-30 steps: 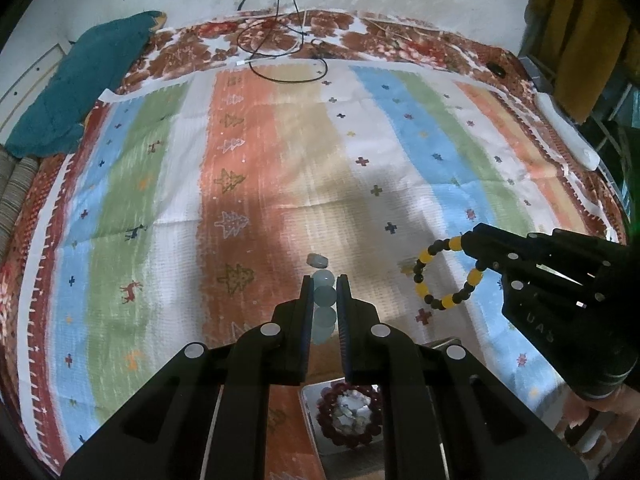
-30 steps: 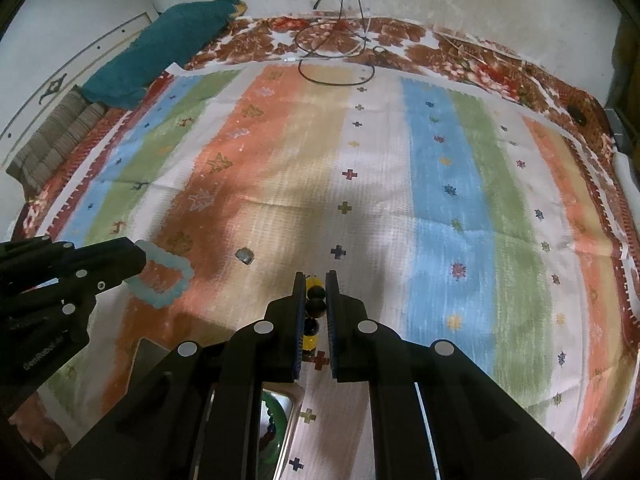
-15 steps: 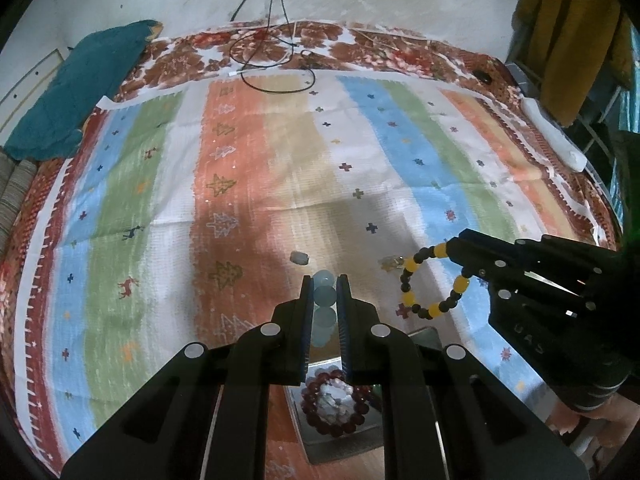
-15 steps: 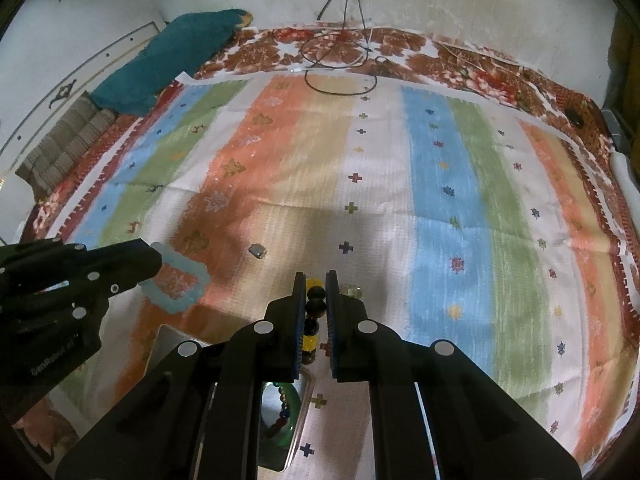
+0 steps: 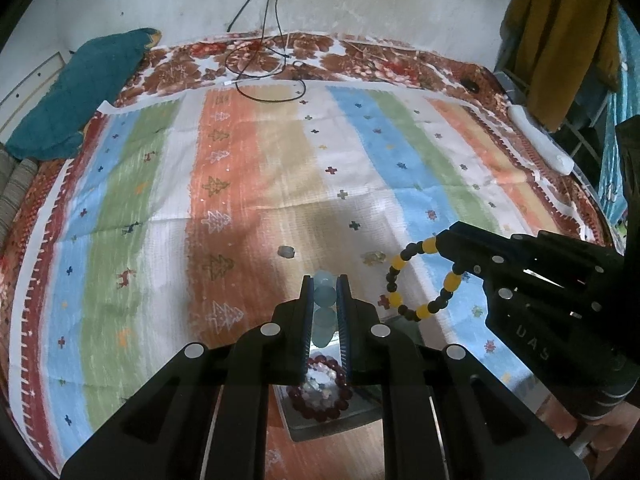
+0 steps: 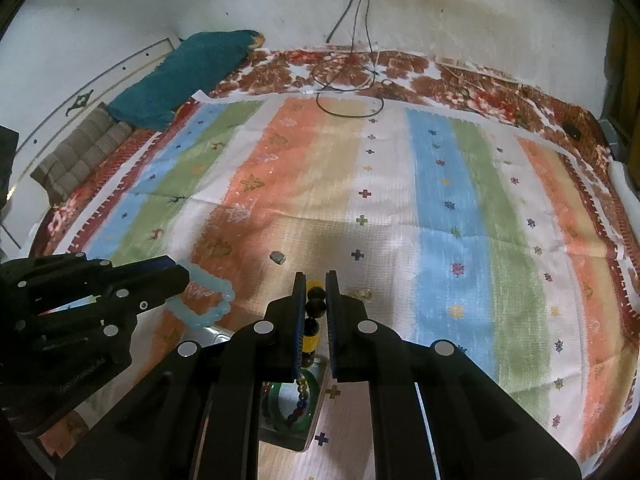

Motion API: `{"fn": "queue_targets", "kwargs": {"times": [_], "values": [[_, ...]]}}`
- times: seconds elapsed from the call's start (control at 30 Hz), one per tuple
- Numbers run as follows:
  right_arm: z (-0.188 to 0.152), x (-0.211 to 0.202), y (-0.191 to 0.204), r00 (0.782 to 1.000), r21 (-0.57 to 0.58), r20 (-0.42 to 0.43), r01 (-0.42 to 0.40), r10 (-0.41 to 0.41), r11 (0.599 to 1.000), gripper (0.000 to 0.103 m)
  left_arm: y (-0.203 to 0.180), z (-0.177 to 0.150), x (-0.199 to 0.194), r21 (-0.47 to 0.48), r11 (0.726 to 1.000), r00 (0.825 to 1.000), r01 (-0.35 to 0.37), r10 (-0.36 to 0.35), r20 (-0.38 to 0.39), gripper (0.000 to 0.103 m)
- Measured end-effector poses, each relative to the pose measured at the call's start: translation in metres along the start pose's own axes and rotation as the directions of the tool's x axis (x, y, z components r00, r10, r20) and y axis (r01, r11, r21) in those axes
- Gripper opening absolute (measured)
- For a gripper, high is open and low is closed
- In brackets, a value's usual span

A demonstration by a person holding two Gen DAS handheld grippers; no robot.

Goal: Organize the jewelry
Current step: 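Carry both bracelets over the silver tin and open both tools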

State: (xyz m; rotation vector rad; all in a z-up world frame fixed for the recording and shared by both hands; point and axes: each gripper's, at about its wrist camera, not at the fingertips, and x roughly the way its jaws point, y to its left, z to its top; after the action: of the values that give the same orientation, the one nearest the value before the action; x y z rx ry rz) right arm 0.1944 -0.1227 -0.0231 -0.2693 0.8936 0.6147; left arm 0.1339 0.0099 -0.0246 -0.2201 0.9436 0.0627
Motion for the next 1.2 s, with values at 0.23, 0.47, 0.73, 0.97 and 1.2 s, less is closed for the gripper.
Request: {"fn": "queue_targets", "kwargs": {"times": [0.23,0.47,0.73,0.97,1.2], "values": [[-0.005,-0.011,0.004,1.0,-0.004,0.019,-0.009,0.009,1.0,0.011,-0.002,-0.009,-0.013,-0.004,1.0,1.0,0.018,-0.018,0.021,0.011],[-0.015,-0.025,0.007,0.999,-0.015,0.04,-0.013,0.014,1.0,0.011,-0.004,-0.02,-0.023,-0.001,0.999,0.999,0.034,-0.034,0.033,0.011],[-0.031,-0.037,0.015,0.999,-0.033,0.043,-0.024,0.026,0.999,0.011,-0.007,-0.03,-0.031,0.007,0.999,0.998,0.04,-0.041,0.042,0.011],[-0.045,-0.045,0.021,0.998,-0.034,0.046,-0.038,0.039,0.999,0.011,-0.006,-0.043,-0.043,0.007,0.999,0.997,0.052,-0.052,0.058,0.011],[-0.049,-0.047,0.025,0.998,-0.046,0.045,-0.045,0.047,0.998,0.011,-0.011,-0.047,-0.042,0.029,0.999,0.998,0.04,-0.042,0.054,0.011]]}}
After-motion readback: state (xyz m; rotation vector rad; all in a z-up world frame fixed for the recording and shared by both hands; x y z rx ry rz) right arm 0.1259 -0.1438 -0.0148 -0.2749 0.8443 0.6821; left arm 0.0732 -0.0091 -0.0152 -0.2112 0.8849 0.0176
